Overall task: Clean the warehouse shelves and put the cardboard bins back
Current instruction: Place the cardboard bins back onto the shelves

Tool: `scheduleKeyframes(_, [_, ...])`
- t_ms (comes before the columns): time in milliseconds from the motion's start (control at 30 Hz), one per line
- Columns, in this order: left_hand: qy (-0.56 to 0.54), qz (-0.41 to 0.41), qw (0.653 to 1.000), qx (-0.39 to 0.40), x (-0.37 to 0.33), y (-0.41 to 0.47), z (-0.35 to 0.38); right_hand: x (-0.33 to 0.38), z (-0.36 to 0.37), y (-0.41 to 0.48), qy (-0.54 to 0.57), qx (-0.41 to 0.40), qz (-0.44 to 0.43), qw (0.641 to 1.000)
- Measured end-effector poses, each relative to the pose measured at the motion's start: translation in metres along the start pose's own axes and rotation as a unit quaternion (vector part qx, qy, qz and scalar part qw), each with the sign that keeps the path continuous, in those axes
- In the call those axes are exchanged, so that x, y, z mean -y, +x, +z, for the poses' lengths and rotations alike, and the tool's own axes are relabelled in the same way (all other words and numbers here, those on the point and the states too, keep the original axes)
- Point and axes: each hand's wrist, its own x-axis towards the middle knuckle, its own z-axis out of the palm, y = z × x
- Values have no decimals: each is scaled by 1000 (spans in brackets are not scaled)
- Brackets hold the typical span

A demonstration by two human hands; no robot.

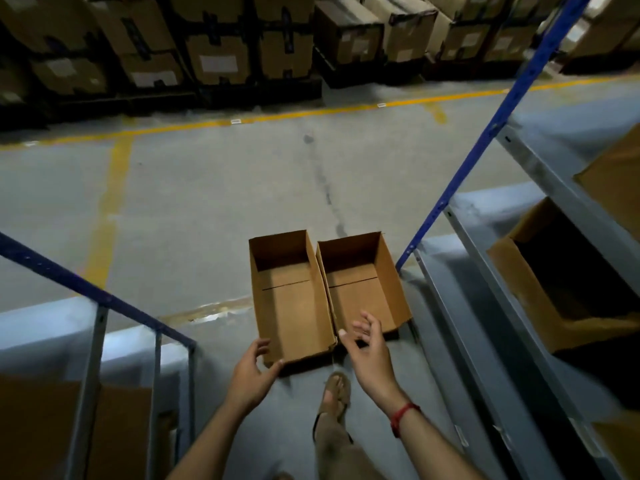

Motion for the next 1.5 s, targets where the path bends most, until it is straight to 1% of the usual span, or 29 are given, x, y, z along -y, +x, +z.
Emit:
scheduleKeyframes(133, [15, -37, 999, 2, -5, 34, 1, -8, 2, 52, -23, 34, 44, 998])
scheduleKeyframes(333, [14, -77, 997, -9, 2, 70, 5, -19, 12, 107, -75, 89, 82, 990])
scheduleKeyframes(533, [-6, -104, 995, 6, 19, 101, 0, -38, 36, 147, -107, 91, 117, 983])
scheduleKeyframes(633, [4, -122, 992, 8, 34, 122, -3, -57, 49, 165, -110, 83, 144, 980])
scheduleKeyframes(733, [-8, -148, 989, -5, 49, 144, 1, -81, 57, 181, -120, 78, 172, 975])
scheduleKeyframes(833, [-13, -153, 988, 7, 70, 168, 15, -109, 63, 201, -132, 78, 191, 970])
scheduleKeyframes(967, [-21, -184, 982, 22, 117, 198, 46, -162, 67, 234, -166, 81, 209, 960])
scheduleKeyframes(1033, [-11, -202, 979, 14, 142, 211, 62, -192, 70, 250, -187, 83, 226, 953])
scheduleKeyframes(1133, [-3, -212, 977, 26, 174, 233, 82, -228, 80, 275, -205, 87, 248, 943])
scheduleKeyframes(1200, [-5, -228, 973, 35, 195, 251, 95, -253, 91, 296, -213, 88, 252, 940])
scheduleKeyframes(1267, [2, -236, 971, 37, 206, 266, 102, -263, 100, 311, -214, 95, 251, 939])
scheduleKeyframes(1400, [14, -254, 966, 41, 236, 306, 118, -295, 124, 348, -237, 124, 233, 935])
scheduleKeyframes(1500, [12, -258, 964, 68, 253, 341, 127, -323, 135, 373, -273, 113, 236, 926])
